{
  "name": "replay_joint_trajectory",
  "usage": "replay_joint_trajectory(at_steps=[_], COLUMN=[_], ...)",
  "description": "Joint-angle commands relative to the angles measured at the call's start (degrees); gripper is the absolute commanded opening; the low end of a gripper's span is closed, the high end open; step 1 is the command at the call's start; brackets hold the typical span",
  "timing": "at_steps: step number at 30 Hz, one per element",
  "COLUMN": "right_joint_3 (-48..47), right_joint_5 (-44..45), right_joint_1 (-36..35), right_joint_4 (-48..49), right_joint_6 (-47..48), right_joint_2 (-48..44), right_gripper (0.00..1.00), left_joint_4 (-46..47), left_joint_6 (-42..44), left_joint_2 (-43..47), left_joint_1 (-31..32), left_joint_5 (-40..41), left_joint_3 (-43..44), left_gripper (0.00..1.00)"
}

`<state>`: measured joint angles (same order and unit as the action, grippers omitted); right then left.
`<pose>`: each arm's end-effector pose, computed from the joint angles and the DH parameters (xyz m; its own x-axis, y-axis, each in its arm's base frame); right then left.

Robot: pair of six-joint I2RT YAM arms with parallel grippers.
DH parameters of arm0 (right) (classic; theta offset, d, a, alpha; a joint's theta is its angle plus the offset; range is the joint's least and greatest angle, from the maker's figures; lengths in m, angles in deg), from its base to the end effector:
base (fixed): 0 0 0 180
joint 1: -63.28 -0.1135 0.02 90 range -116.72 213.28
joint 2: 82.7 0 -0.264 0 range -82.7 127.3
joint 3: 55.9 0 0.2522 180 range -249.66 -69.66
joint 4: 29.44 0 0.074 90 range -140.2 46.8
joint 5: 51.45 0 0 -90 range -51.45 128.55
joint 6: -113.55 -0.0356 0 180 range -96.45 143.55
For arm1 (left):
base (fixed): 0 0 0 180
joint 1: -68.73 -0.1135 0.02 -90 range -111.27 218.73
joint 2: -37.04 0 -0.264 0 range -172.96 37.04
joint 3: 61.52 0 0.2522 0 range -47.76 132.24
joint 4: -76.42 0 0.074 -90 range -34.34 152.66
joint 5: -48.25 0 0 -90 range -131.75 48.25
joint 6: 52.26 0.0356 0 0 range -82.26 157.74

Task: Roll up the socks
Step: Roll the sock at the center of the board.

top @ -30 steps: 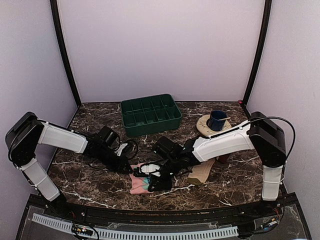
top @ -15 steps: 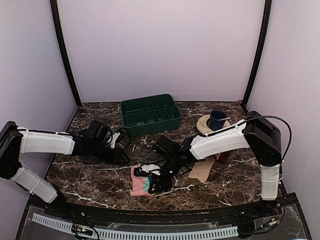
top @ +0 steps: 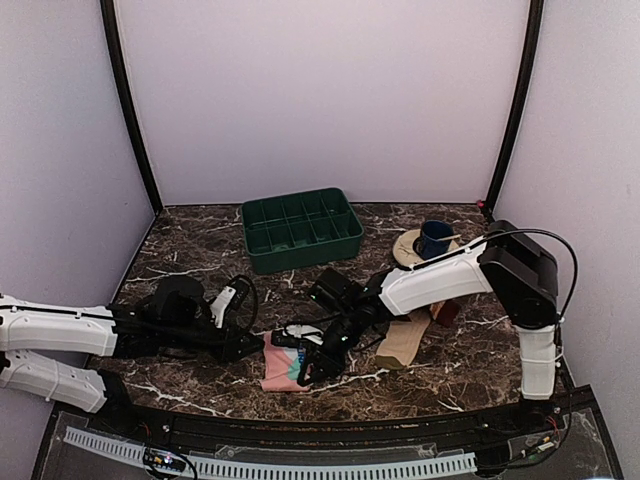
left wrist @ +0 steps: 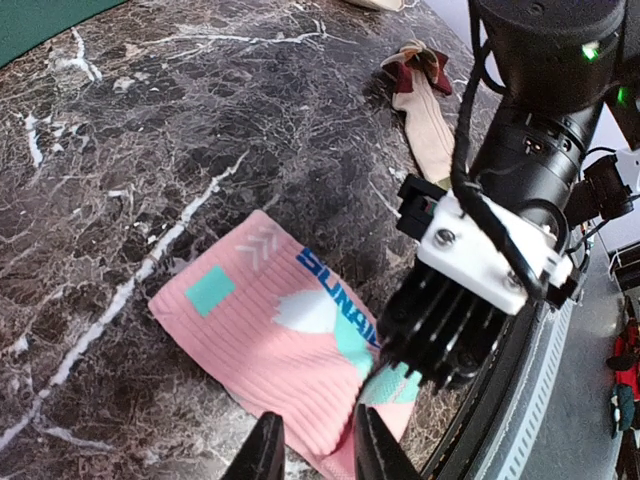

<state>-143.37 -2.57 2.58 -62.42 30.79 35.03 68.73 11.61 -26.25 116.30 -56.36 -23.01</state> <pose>0.1783 0.3656 0.1301 -0.3324 -0.7864 -0.5207 -0.8505 0.0114 0.5258 0.1430 -0.1698 0.1854 -0.7030 0.1374 -0.6978 0.6106 0.6196 -0.4931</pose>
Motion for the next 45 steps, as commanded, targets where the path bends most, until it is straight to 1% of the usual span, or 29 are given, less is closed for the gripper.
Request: replay_joint_trajectory(at_steps=[1, 6, 12, 17, 40, 43, 45], right_joint_3=[0.58, 0.68, 0.46, 0.10, -0.20, -0.20, -0.29], right_joint_5=[-1.59, -2.27, -2.87, -3.21, -4.71, -4.76, -4.90], right_joint_1=[0.65, 0.77, 0.77, 0.76, 0.85, 0.86, 0.82], right_joint_4=[-0.77, -0.82, -1.01, -1.68, -2.56, -2.57, -2.66], right_joint_6=[-1.08, -1.18, -1.19, -0.93, -0.31, -0.30, -0.24], right_joint_2=[1.71, 1.71, 2.03, 2.15, 2.88, 2.96, 3.07], right_gripper=[0.03, 0.03, 0.03, 0.03, 0.03, 0.03, 0.03], left_joint_4=[3.78, 3.49, 3.42, 3.86, 6.06, 5.95, 5.89], left_joint_6=[0.35, 2.67, 5.82, 7.07, 10.41, 10.76, 11.07], left_joint_2=[2.92, 3.03, -1.04, -4.41, -12.85, -13.86, -14.41], left_joint_1=[3.95, 7.71, 12.09, 14.47, 15.18, 15.25, 15.22], left_joint_5=[3.93, 5.14, 4.91, 4.30, 1.15, 0.59, 0.09], left_joint_3=[-3.41, -4.49, -2.98, -2.02, 0.26, 0.71, 0.90], left_gripper=[0.26, 0.27, 0.28, 0.31, 0.33, 0.27, 0.18])
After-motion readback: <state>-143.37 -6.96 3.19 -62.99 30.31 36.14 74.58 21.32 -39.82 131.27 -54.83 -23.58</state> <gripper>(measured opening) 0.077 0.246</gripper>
